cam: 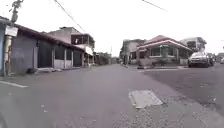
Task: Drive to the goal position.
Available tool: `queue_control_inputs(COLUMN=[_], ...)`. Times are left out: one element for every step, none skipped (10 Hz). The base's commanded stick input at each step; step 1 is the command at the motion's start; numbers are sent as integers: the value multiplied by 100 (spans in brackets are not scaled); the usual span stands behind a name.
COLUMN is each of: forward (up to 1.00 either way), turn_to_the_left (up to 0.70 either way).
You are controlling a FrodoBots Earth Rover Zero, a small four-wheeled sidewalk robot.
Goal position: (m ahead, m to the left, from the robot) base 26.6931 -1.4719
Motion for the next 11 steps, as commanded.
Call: queue_control_inputs(forward=[100, 100, 100, 100, 100, 100, 100, 100, 100, 100, 100], turn_to_the_left=[0, -6, -17, -31, -11, 0, 0, 0, 0, 0, 0])
